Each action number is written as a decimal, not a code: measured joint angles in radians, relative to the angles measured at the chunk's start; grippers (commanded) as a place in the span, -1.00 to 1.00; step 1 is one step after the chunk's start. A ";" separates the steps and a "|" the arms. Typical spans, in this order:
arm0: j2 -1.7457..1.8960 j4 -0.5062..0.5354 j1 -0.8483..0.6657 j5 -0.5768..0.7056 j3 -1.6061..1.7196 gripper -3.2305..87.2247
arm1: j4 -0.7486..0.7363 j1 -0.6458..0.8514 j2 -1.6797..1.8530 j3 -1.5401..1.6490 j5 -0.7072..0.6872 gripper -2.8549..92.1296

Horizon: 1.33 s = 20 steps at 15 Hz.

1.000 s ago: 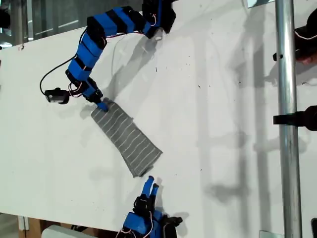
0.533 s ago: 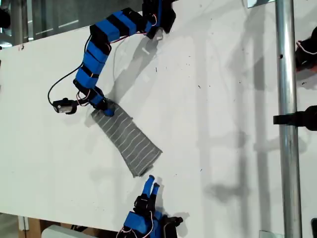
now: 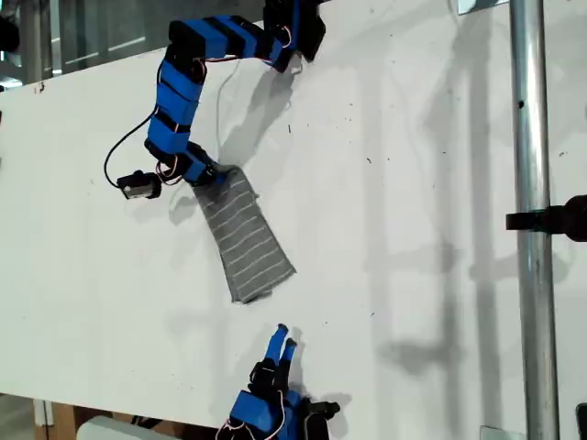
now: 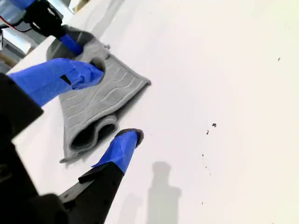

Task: Grasp corners of a towel and fold twice.

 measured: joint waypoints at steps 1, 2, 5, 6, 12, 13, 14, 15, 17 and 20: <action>0.000 -0.005 0.005 0.000 0.006 -0.41 | 0.009 -0.041 0.072 0.097 0.063 -0.94; 0.000 -0.009 0.006 0.000 0.008 -0.41 | 0.017 -0.080 0.155 0.193 0.130 -0.94; 0.000 -0.012 0.014 0.000 0.009 -0.41 | 0.041 -0.190 0.477 0.494 0.390 -0.94; 0.000 -0.015 0.014 0.002 0.009 -0.41 | 0.061 -0.232 0.601 0.586 0.483 -0.94; 0.000 -0.021 0.017 0.012 0.020 -0.41 | 0.299 -0.491 1.270 0.973 0.962 -0.95; 0.000 -0.021 0.017 0.012 0.021 -0.41 | 0.298 -0.491 1.305 0.977 0.983 -0.95; 0.000 -0.021 0.017 0.015 0.021 -0.41 | 0.284 -0.486 1.319 0.977 0.986 -0.95; 0.000 -0.021 0.017 0.015 0.021 -0.41 | 0.245 -0.486 1.315 0.971 0.980 -0.95; 0.000 -0.021 0.017 0.015 0.026 -0.41 | 0.132 -0.486 1.233 0.899 0.917 -0.95; 0.000 -0.021 0.018 0.015 0.028 -0.41 | 0.023 -0.459 0.910 0.641 0.793 -0.95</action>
